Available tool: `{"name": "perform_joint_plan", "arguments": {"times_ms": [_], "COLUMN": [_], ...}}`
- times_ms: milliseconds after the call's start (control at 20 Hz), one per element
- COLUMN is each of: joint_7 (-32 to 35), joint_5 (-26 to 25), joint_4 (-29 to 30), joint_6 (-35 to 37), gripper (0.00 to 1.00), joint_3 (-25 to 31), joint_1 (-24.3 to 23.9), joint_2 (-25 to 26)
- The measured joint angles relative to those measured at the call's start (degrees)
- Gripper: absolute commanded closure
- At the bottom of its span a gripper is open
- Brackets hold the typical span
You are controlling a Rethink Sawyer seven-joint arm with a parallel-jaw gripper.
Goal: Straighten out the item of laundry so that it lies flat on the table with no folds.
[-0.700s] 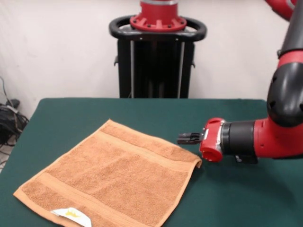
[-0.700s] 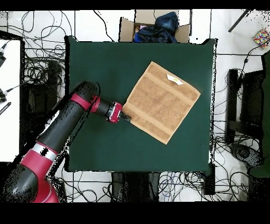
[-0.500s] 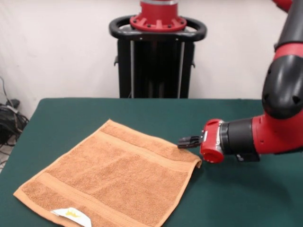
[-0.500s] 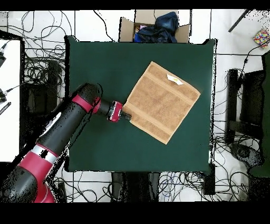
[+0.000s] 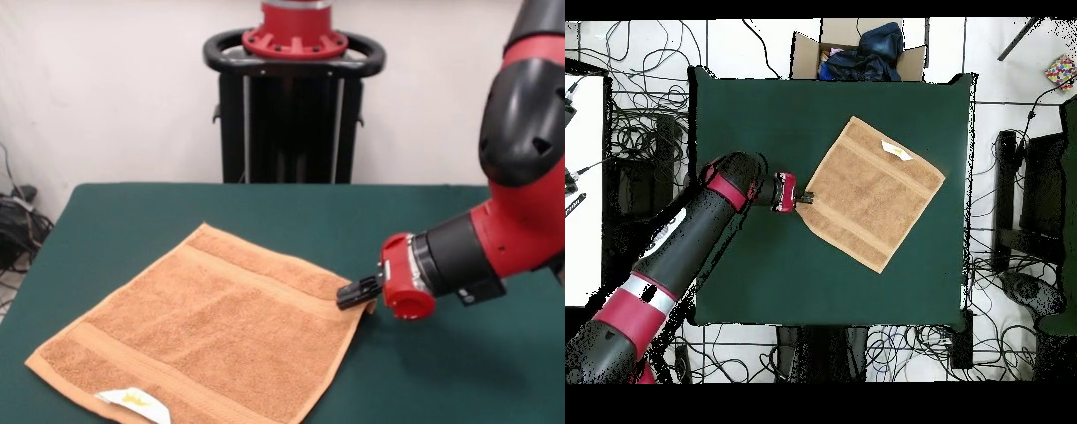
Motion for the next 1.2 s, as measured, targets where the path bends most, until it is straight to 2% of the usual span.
{"name": "perform_joint_plan", "arguments": {"times_ms": [200,500,850,1200], "joint_7": [0.00,0.00,0.00,0.00], "joint_5": [-0.75,-0.88,-0.52,1.67], "joint_4": [-0.83,-5.62,-15.79,-25.99], "joint_6": [0.86,6.02,18.40,23.86], "gripper": [1.00,1.00,1.00,1.00], "joint_3": [1.29,1.42,1.38,1.31], "joint_1": [-0.79,-3.41,-8.09,-11.60], "joint_2": [-1.48,-2.16,-1.61,0.75]}}
